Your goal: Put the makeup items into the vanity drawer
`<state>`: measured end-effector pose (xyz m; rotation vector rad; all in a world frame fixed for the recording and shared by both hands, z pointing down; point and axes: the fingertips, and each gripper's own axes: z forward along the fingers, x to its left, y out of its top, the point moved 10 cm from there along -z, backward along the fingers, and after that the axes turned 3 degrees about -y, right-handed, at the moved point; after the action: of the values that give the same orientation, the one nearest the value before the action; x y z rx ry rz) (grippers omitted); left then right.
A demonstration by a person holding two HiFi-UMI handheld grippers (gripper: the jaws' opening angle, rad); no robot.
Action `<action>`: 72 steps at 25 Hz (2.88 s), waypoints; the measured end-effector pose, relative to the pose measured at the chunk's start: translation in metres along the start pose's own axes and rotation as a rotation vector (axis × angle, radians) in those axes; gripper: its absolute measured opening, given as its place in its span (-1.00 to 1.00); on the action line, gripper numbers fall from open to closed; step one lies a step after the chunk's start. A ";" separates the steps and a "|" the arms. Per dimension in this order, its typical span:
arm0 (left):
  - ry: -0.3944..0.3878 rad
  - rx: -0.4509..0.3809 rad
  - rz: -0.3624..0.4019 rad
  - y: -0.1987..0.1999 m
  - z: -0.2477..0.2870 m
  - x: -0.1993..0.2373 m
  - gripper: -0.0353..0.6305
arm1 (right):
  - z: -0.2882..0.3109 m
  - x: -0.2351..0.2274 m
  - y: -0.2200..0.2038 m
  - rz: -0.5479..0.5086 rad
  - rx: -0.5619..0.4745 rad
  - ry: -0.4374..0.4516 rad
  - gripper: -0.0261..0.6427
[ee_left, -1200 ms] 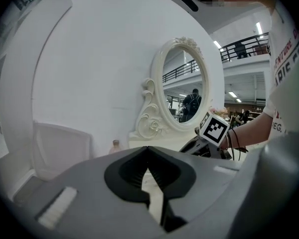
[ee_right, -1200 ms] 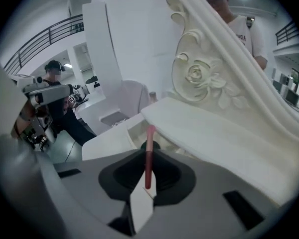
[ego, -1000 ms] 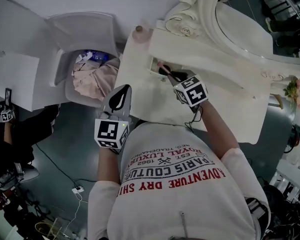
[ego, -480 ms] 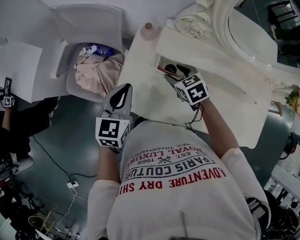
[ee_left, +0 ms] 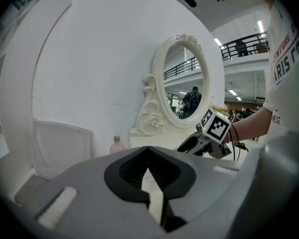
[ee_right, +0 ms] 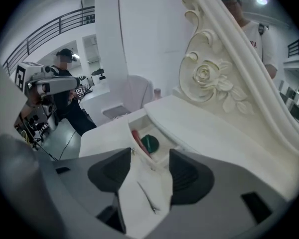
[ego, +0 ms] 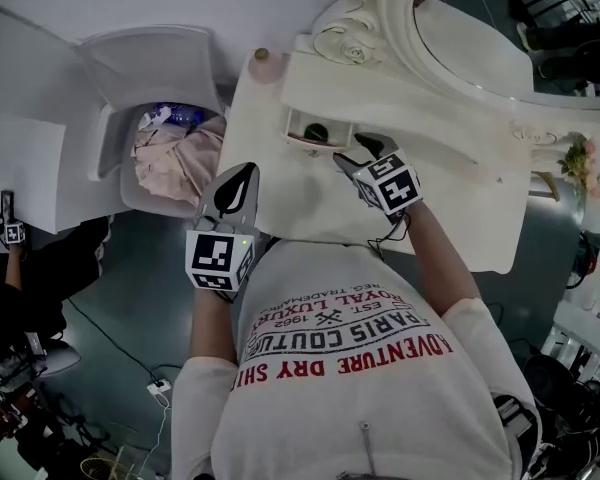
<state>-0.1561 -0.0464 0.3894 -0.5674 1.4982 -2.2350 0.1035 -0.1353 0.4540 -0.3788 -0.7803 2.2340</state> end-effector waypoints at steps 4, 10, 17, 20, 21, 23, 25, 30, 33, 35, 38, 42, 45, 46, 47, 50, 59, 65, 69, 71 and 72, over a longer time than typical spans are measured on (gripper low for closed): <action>-0.036 0.012 0.009 0.001 0.013 -0.013 -0.86 | -0.009 -0.010 -0.027 0.037 0.035 -0.004 -0.24; -0.061 0.056 -0.002 -0.007 0.026 -0.037 -0.86 | -0.004 -0.010 -0.072 0.049 0.118 0.048 -0.24; -0.033 0.121 -0.030 -0.026 0.034 -0.054 -0.86 | 0.018 -0.014 -0.104 0.020 0.192 0.108 -0.24; -0.016 0.130 -0.055 -0.033 0.034 -0.059 -0.86 | 0.023 -0.015 -0.105 -0.009 0.203 0.107 -0.25; -0.013 0.132 -0.062 -0.035 0.035 -0.061 -0.86 | 0.022 -0.016 -0.105 -0.023 0.204 0.099 -0.33; -0.009 0.137 -0.072 -0.039 0.035 -0.063 -0.86 | 0.022 -0.018 -0.105 -0.060 0.210 0.077 -0.46; -0.006 0.138 -0.079 -0.042 0.036 -0.064 -0.86 | 0.023 -0.020 -0.104 -0.108 0.219 0.058 -0.63; -0.010 0.128 -0.078 -0.040 0.038 -0.065 -0.86 | 0.023 -0.016 -0.104 -0.158 0.238 0.062 -0.71; -0.015 0.120 -0.067 -0.036 0.039 -0.063 -0.86 | 0.021 -0.015 -0.104 -0.178 0.246 0.070 -0.74; -0.020 0.112 -0.061 -0.033 0.039 -0.062 -0.86 | 0.017 -0.016 -0.103 -0.179 0.241 0.069 -0.74; -0.031 0.104 -0.052 -0.030 0.038 -0.061 -0.86 | 0.007 -0.018 -0.097 -0.150 0.219 0.068 -0.75; -0.054 0.082 -0.022 -0.021 0.038 -0.060 -0.86 | -0.009 -0.019 -0.083 -0.153 0.186 0.048 -0.75; -0.064 0.060 0.004 -0.012 0.036 -0.059 -0.86 | -0.021 -0.014 -0.071 -0.177 0.165 0.051 -0.75; -0.065 0.053 0.011 -0.009 0.035 -0.058 -0.86 | -0.024 -0.011 -0.068 -0.187 0.161 0.055 -0.75; -0.064 0.046 0.017 -0.006 0.033 -0.058 -0.86 | -0.027 -0.008 -0.065 -0.200 0.158 0.058 -0.75; -0.061 0.028 0.032 -0.001 0.028 -0.056 -0.86 | -0.033 0.000 -0.057 -0.238 0.147 0.057 -0.75; -0.018 0.011 0.074 0.003 0.008 -0.044 -0.86 | -0.027 0.009 -0.019 -0.297 0.082 0.066 -0.75; 0.031 0.006 0.079 0.001 -0.009 -0.030 -0.86 | -0.005 0.015 0.008 -0.330 0.082 0.069 -0.75; 0.058 0.005 0.063 -0.002 -0.016 -0.020 -0.86 | 0.014 0.012 0.024 -0.337 0.110 0.056 -0.75; 0.057 0.008 0.065 -0.003 -0.018 -0.017 -0.86 | 0.024 0.011 0.029 -0.346 0.130 0.058 -0.75; 0.055 0.011 0.066 -0.005 -0.018 -0.016 -0.86 | 0.028 0.011 0.030 -0.351 0.137 0.060 -0.75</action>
<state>-0.1525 -0.0220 0.3854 -0.4505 1.5075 -2.2238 0.0665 -0.1561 0.4560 -0.2211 -0.6060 1.9238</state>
